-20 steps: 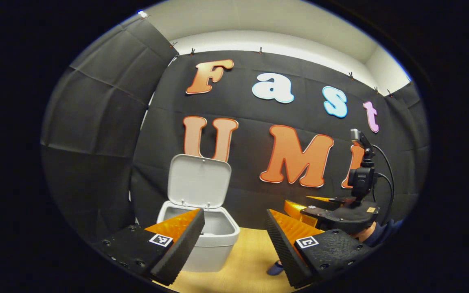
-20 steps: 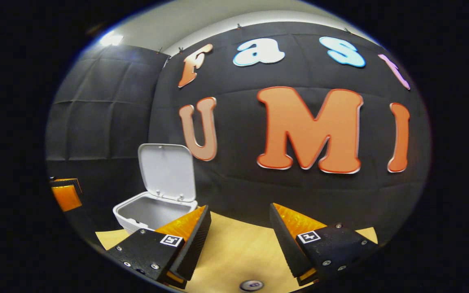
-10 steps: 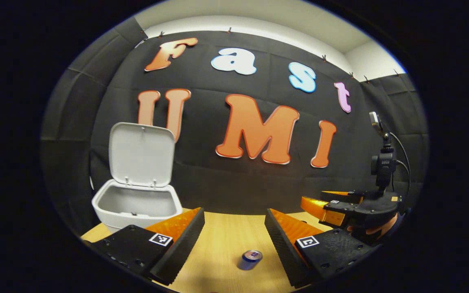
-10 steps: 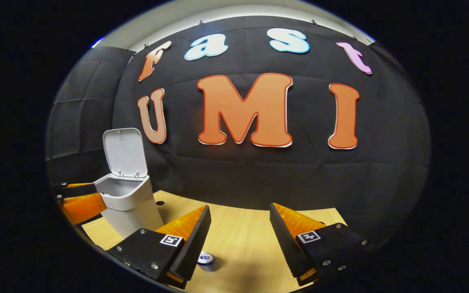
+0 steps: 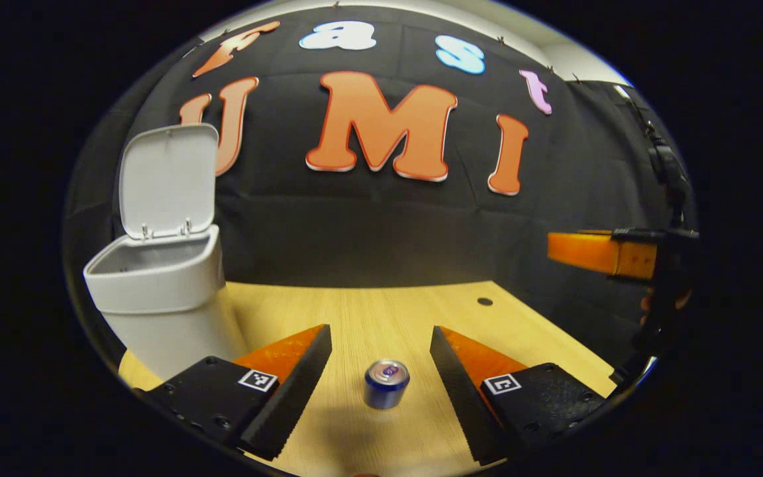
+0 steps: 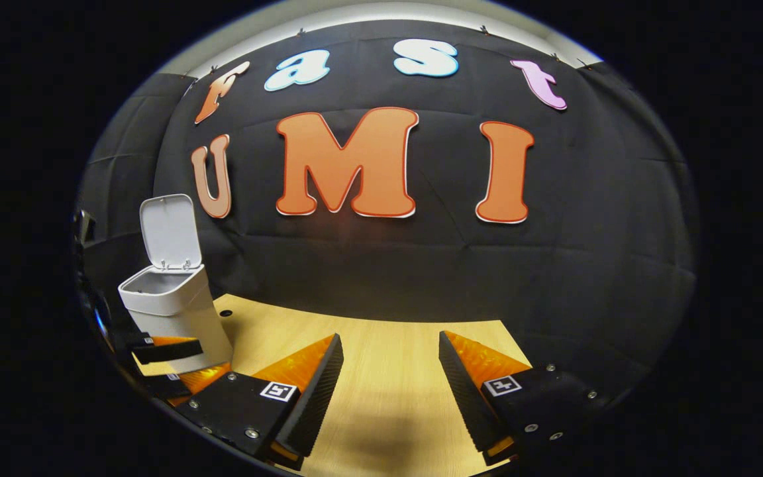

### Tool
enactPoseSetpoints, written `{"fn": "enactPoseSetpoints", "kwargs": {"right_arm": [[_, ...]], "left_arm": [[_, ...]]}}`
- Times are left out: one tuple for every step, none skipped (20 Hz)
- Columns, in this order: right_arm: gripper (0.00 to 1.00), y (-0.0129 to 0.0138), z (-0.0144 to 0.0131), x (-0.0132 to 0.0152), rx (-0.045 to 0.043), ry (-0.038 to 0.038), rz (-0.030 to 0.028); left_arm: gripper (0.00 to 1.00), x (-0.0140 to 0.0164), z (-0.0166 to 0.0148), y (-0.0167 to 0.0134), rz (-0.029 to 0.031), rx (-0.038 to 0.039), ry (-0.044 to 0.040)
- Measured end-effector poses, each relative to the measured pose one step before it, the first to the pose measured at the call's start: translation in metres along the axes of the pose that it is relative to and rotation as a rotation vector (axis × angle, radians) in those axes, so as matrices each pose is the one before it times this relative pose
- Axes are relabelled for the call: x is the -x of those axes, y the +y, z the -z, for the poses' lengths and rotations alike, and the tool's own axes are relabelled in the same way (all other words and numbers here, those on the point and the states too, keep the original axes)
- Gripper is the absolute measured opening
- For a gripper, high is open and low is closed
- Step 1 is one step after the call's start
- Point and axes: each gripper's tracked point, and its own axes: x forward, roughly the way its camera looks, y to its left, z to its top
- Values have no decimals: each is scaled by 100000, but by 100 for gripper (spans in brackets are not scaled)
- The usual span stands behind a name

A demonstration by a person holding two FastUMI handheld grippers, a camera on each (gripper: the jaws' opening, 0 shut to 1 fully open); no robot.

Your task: Press the lid of the desktop garbage bin to open it, pick up the crumpled paper on the desktop and throw it into the bin, then pick up the pop can on the desktop and drop it into the bin, and finally close the garbage bin lid.

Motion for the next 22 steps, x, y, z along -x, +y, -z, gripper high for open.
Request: {"fn": "enactPoseSetpoints", "kwargs": {"right_arm": [[87,-621,312,317,-60,663,1073],[87,-534,259,258,155,639,1031],[87,-464,211,316,67,737,723],[87,-356,146,256,-291,427,162],[87,-279,149,250,-437,562,75],[87,-354,138,303,65,532,821],[87,-499,281,127,445,525,865],[87,-461,213,228,522,243,791],[87,-364,97,249,535,357,687],[87,-337,277,267,404,645,459],[87,-411,250,140,208,592,633],[87,-339,282,67,-24,861,573],[87,-254,354,42,-298,875,274],[87,-303,174,20,-191,408,464],[87,-223,41,45,-262,286,-62],[87,-201,70,55,72,388,299],[87,-171,56,-11,290,370,288],[87,-269,144,138,340,551,499],[87,-335,266,-5,71,160,363],[87,-214,127,-21,-274,367,551],[87,-203,100,-46,-316,133,515],[87,-1,15,119,-377,18,262]], "left_arm": [[97,-769,939,-160,627,-401,1917],[97,-690,1129,-67,-88,-738,2434],[97,-822,899,-207,484,-647,1629],[98,-823,1031,-181,-51,-535,1993],[97,-818,1012,-195,544,-313,1886],[97,-830,1156,-266,226,37,2550],[98,-828,1053,-191,270,-60,2278],[98,-939,1210,115,-948,-211,2883],[97,-774,938,192,-820,326,2282],[97,-940,808,-31,-830,250,1999],[98,-750,326,200,-1038,-131,1169],[98,-627,196,331,-1098,-199,491],[97,-740,409,117,-660,158,1555],[97,-981,487,119,-635,435,1605],[98,-567,488,419,-1720,-94,1918],[97,-581,248,212,-395,676,1353],[87,-389,-444,33,-511,114,-780],[87,-16,16,8,-408,-380,-468],[86,-69,41,-41,-50,-203,-46],[85,9,85,44,-121,-579,83],[82,-88,-128,93,-511,-1569,419],[83,155,-59,26,-111,-1395,756]]}}
